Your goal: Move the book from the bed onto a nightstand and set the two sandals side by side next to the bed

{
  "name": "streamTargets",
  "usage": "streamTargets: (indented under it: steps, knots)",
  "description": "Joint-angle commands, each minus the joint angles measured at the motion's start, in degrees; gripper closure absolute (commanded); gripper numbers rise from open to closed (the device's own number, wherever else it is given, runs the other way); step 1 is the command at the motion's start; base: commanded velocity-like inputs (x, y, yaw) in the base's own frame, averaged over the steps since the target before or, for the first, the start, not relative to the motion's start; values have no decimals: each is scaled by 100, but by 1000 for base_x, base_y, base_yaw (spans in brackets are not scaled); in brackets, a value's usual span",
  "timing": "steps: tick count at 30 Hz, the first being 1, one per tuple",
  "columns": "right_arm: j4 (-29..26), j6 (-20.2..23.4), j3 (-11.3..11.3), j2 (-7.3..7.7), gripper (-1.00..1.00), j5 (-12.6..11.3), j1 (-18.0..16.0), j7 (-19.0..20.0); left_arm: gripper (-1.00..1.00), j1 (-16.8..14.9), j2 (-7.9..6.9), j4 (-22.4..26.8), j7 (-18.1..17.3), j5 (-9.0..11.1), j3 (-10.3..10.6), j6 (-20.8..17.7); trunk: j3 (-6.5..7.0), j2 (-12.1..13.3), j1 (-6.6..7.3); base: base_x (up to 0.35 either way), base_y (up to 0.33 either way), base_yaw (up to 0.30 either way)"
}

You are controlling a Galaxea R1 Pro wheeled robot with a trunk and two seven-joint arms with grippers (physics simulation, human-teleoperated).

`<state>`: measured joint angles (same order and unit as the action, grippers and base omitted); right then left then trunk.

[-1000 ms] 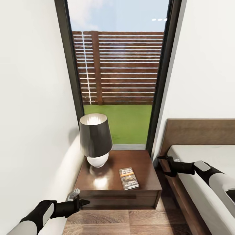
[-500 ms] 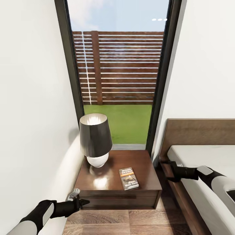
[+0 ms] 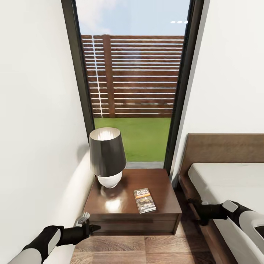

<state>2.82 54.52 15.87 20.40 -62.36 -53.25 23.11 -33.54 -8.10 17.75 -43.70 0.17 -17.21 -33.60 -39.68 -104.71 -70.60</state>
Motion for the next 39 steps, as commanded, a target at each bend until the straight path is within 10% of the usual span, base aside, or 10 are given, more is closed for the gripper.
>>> streamTargets:
  steps: [1, 32, 39]
  knots:
    - [20, 7, 37, -6, -100, 26, 44, 63, -100, -4, 2, -9, -12, 1, -30, -47, -5, -3, 1, 0, 0, 0]
    - [22, -647, 48, -502, -100, 259, 1227, 28, -100, -4, 1, -542, 3, -26, -19, 416, -5, -3, 1, 0, 0, 0]
    - [25, -862, 48, -504, -100, 262, 1418, 27, -100, -4, -1, -750, 7, -396, -23, 762, -5, -3, 1, 0, 0, 0]
